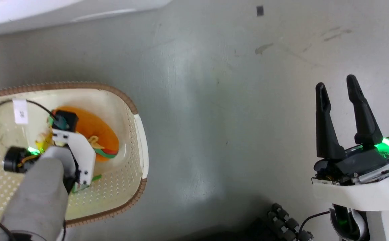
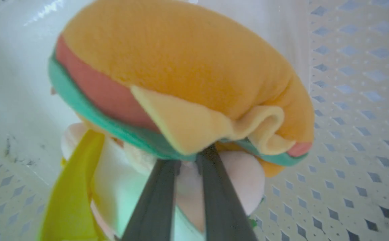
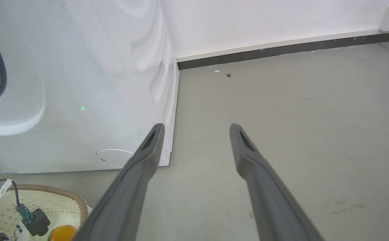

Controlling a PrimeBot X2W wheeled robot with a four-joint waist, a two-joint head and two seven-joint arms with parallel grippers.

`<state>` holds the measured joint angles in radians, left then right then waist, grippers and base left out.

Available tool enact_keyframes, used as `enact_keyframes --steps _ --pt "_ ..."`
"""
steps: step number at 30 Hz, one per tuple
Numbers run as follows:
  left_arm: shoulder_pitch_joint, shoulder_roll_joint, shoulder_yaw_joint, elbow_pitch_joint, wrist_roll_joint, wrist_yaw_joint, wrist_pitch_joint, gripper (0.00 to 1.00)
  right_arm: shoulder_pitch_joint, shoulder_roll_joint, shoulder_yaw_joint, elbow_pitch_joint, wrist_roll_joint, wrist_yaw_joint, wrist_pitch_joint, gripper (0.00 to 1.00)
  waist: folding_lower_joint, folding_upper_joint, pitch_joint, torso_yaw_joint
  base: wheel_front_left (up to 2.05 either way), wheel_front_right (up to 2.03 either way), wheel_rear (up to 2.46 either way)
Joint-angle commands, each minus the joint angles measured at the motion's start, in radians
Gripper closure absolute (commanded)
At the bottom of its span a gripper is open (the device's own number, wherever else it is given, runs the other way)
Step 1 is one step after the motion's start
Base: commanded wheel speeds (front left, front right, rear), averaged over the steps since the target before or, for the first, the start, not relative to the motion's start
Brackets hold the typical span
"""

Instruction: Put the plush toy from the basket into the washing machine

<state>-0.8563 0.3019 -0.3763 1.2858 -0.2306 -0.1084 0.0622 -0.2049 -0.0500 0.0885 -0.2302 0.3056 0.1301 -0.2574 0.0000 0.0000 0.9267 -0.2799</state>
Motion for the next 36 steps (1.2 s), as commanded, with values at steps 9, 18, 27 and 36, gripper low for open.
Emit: enact_keyframes --steps 9,18,27,36 --pt "0.108 -0.042 -0.017 0.005 -0.015 -0.006 -0.098 1.0 0.009 0.0 -0.001 0.042 -0.027 0.001 -0.004 0.0 0.0 0.0 -0.211 0.03 0.0 0.0 0.0" --pt "0.233 -0.092 -0.054 0.004 -0.011 -0.01 -0.217 1.0 0.048 0.0 0.006 0.089 -0.047 0.001 -0.004 0.0 0.0 0.0 -0.427 0.082 0.0 0.0 0.0" --pt "0.338 -0.149 -0.069 -0.055 -0.023 -0.009 -0.316 1.0 0.121 0.0 -0.004 0.12 -0.078 0.001 -0.004 0.0 0.0 0.0 -0.597 0.157 0.0 0.0 0.0" --pt "0.462 -0.14 -0.027 -0.312 -0.043 0.02 -0.324 1.0 0.179 0.0 -0.013 0.132 -0.09 0.001 -0.004 0.0 0.0 0.0 -0.714 0.223 0.0 0.0 0.0"
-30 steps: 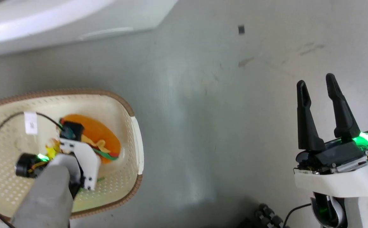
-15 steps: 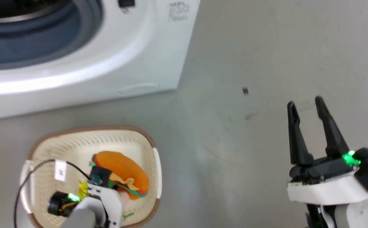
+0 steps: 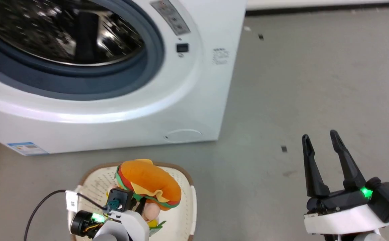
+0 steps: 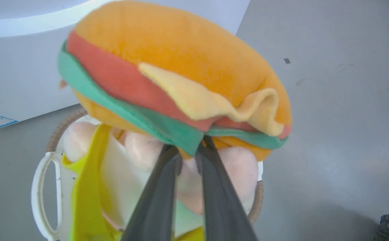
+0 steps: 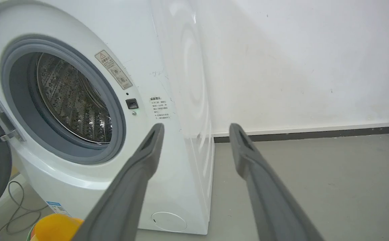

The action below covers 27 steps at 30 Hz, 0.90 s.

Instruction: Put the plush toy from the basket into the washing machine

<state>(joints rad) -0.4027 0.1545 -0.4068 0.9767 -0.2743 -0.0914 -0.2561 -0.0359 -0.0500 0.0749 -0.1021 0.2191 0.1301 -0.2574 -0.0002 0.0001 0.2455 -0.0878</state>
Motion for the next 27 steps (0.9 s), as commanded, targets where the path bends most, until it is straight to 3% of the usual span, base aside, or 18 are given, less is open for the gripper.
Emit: enact_keyframes --steps 1,13,20,27 --pt "0.02 0.011 0.007 -0.037 0.001 0.006 -0.005 1.0 0.014 0.0 0.0 0.004 -0.003 0.001 -0.004 0.0 0.0002 -0.0001 -0.039 0.036 0.0 0.0 0.0" --pt "0.082 0.082 0.072 -0.411 0.01 0.046 -0.006 1.0 0.036 0.0 -0.003 -0.003 0.001 0.001 -0.004 0.0 0.0002 -0.0001 -0.06 0.043 0.0 0.0 0.0" --pt "0.022 0.175 0.135 -0.566 0.007 0.079 0.036 1.0 0.015 0.0 -0.004 -0.022 0.006 0.001 -0.004 0.0 0.0002 -0.0001 0.007 0.009 0.0 0.0 0.0" --pt "-0.132 0.281 0.182 -0.671 0.009 0.064 0.124 1.0 -0.03 0.0 -0.003 -0.042 0.017 0.001 -0.004 0.0 0.0002 -0.0001 0.126 -0.04 0.0 0.0 0.0"
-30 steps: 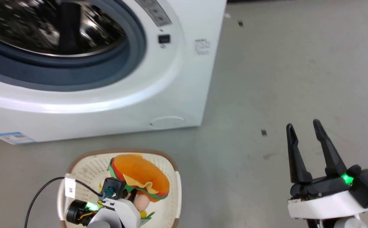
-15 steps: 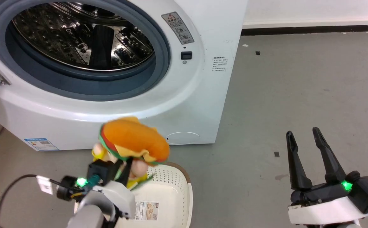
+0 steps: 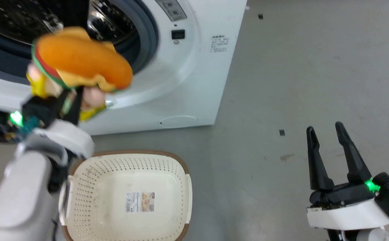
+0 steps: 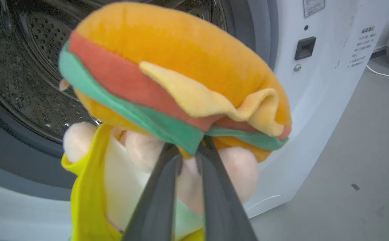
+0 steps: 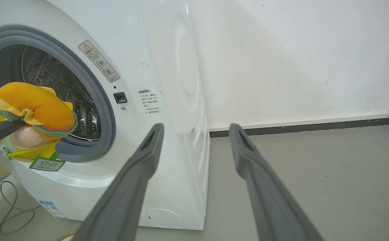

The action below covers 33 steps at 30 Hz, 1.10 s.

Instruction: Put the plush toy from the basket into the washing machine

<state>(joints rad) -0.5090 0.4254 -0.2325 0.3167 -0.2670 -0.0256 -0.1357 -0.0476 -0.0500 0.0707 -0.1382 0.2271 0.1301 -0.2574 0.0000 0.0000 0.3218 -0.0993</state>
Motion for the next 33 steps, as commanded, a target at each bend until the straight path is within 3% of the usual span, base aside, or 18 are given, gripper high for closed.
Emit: enact_keyframes --steps 1,8,15,24,33 --pt "-0.055 0.026 0.014 -0.022 0.002 -0.007 0.022 1.0 -0.027 0.0 0.002 -0.009 0.013 0.001 -0.004 0.0 0.0 0.0 0.07 -0.037 0.0 0.0 0.0" --pt "-0.272 0.125 0.047 -0.031 0.009 -0.035 0.138 1.0 -0.076 0.0 0.007 -0.026 0.036 0.001 -0.004 0.0 0.0 0.0 0.205 -0.084 0.0 0.0 0.0" --pt "-0.542 0.239 0.02 0.087 0.048 -0.08 0.237 1.0 -0.129 0.0 0.017 -0.027 0.083 0.001 -0.004 0.0 0.0 0.0 0.356 -0.144 0.0 0.0 0.0" --pt "-0.856 0.335 -0.125 0.221 0.106 -0.104 0.324 1.0 -0.149 0.0 0.025 -0.01 0.137 0.001 -0.004 0.0 0.0 0.0 0.469 -0.201 0.0 0.0 0.0" --pt "-0.985 0.41 -0.364 0.33 -0.039 -0.105 0.435 1.0 -0.166 0.0 0.035 -0.014 0.162 0.001 -0.004 0.0 0.0 0.0 0.511 -0.222 0.0 0.0 0.0"
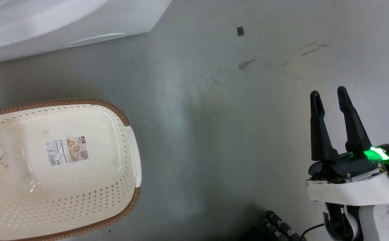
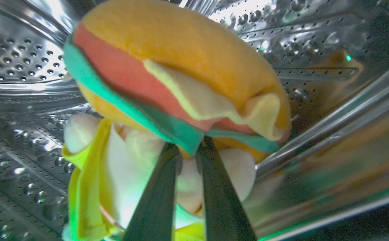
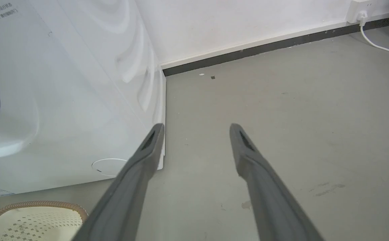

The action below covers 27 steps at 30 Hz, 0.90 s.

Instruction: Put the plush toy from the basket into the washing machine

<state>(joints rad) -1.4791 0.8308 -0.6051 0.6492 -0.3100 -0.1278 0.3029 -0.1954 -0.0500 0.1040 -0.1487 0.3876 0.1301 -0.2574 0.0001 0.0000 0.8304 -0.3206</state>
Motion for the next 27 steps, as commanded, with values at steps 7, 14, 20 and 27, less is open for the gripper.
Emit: enact_keyframes --steps 7,14,20,27 --pt "-0.055 0.025 -0.096 0.026 -0.138 -0.003 -0.006 1.0 -0.025 0.0 -0.001 0.005 0.01 0.001 -0.004 0.0 -0.0001 0.0 0.021 0.009 0.0 0.0 0.0" --pt "-0.05 0.001 -0.173 0.085 -0.167 -0.003 -0.085 0.0 -0.039 0.0 -0.024 0.022 0.003 0.001 -0.004 0.0 -0.0001 0.0 -0.019 0.037 0.0 0.0 0.0" --pt "0.01 -0.078 -0.189 0.174 -0.193 -0.002 -0.195 0.0 -0.026 0.0 -0.054 0.03 -0.038 0.001 -0.004 0.0 -0.0001 0.0 -0.116 0.09 0.0 0.0 0.0" --pt "0.152 -0.173 -0.182 0.252 -0.255 0.0 -0.355 0.0 0.016 0.0 -0.08 0.048 -0.104 0.001 -0.004 0.0 -0.0001 0.0 -0.301 0.172 0.0 0.0 0.0"
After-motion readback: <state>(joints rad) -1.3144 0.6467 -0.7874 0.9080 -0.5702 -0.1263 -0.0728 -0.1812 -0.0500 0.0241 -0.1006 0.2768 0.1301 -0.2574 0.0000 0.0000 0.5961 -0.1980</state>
